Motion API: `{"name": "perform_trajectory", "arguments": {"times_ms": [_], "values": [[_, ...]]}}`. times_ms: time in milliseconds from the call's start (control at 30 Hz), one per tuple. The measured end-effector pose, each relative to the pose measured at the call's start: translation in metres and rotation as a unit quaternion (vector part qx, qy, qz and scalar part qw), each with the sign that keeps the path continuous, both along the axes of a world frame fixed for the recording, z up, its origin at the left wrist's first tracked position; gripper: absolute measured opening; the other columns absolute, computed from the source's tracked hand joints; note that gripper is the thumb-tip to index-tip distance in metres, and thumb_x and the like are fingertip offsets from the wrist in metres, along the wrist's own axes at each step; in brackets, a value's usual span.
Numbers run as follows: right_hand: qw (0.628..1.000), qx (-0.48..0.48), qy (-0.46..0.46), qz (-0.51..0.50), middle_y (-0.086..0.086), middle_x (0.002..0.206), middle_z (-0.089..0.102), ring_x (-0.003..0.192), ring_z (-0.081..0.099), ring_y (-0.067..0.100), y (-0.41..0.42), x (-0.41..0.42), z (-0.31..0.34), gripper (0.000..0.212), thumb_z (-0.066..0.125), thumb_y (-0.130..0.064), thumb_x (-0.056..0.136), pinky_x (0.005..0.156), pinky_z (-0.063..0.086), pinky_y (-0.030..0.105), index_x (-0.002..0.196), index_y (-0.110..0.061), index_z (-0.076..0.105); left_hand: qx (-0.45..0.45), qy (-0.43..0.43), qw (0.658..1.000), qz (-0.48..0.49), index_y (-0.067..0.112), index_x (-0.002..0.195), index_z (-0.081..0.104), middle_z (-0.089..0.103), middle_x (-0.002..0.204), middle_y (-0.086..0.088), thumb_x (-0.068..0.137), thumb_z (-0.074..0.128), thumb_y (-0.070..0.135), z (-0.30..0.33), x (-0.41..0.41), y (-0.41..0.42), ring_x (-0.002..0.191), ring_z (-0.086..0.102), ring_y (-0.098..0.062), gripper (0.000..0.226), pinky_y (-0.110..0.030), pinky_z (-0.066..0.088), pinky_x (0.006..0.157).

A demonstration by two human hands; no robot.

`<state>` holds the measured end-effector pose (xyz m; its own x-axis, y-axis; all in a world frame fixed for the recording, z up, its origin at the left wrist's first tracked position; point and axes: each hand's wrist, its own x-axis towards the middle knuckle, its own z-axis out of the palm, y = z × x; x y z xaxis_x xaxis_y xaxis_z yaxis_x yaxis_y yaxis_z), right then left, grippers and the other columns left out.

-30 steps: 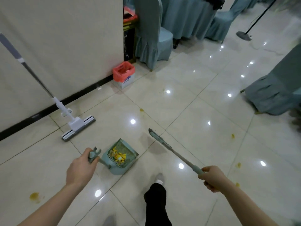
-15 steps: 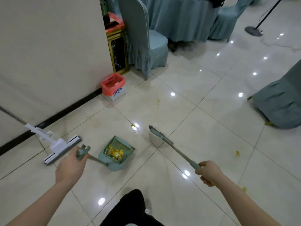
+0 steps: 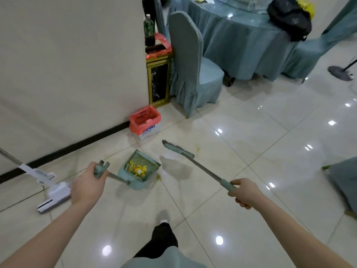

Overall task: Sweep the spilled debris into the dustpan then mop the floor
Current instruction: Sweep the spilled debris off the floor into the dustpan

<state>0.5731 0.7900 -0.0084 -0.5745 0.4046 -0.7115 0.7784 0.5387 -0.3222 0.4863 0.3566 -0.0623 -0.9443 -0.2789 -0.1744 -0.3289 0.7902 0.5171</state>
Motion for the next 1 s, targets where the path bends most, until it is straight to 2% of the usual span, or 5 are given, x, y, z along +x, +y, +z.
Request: {"name": "perform_trajectory", "arguments": {"times_ms": [200,367,533,733,1000], "values": [[0.994,0.013,0.030,0.105,0.009,0.064,0.061,0.042,0.048,0.016,0.029,-0.131,0.036,0.048,0.062,-0.015,0.088,0.040,0.039,0.022,0.135,-0.020,0.055,-0.003,0.016,0.999,0.052,0.016,0.112,0.056,0.065,0.090,-0.019,0.090,0.063,0.035,0.026,-0.082,0.030,0.088,0.060,-0.043,0.030,-0.039,0.042,0.067],[0.981,0.009,0.056,0.186,0.008,0.063,0.061,0.041,0.047,0.016,0.068,-0.230,0.052,0.049,0.064,-0.015,0.088,0.040,0.039,0.024,0.136,-0.021,0.055,-0.022,0.009,0.994,0.106,0.023,0.101,0.052,0.067,0.081,-0.015,0.089,0.058,0.045,0.042,-0.135,0.049,0.077,0.062,-0.040,0.027,-0.041,0.049,0.068],[0.957,0.009,0.086,0.278,0.007,0.066,0.061,0.045,0.048,0.017,0.111,-0.329,0.051,0.053,0.064,-0.016,0.088,0.042,0.041,0.025,0.139,-0.023,0.052,-0.059,0.028,0.982,0.176,0.017,0.111,0.056,0.067,0.099,-0.020,0.088,0.060,0.050,0.057,-0.169,0.094,0.095,0.060,-0.044,0.040,-0.043,0.046,0.076],[0.925,-0.007,0.099,0.366,0.008,0.068,0.061,0.047,0.047,0.017,0.193,-0.420,0.053,0.055,0.064,-0.017,0.089,0.039,0.038,0.023,0.142,-0.022,0.049,-0.085,0.032,0.960,0.265,0.018,0.101,0.050,0.062,0.087,-0.015,0.089,0.059,0.045,0.079,-0.183,0.197,0.086,0.061,-0.039,0.031,-0.039,0.044,0.067],[0.900,-0.016,0.094,0.426,0.007,0.071,0.063,0.049,0.049,0.015,0.290,-0.500,0.049,0.052,0.066,-0.018,0.090,0.041,0.041,0.024,0.139,-0.025,0.051,-0.131,0.038,0.940,0.312,0.022,0.110,0.051,0.054,0.073,-0.008,0.091,0.057,0.040,0.088,-0.223,0.334,0.080,0.061,-0.040,0.027,-0.038,0.046,0.065]]}}
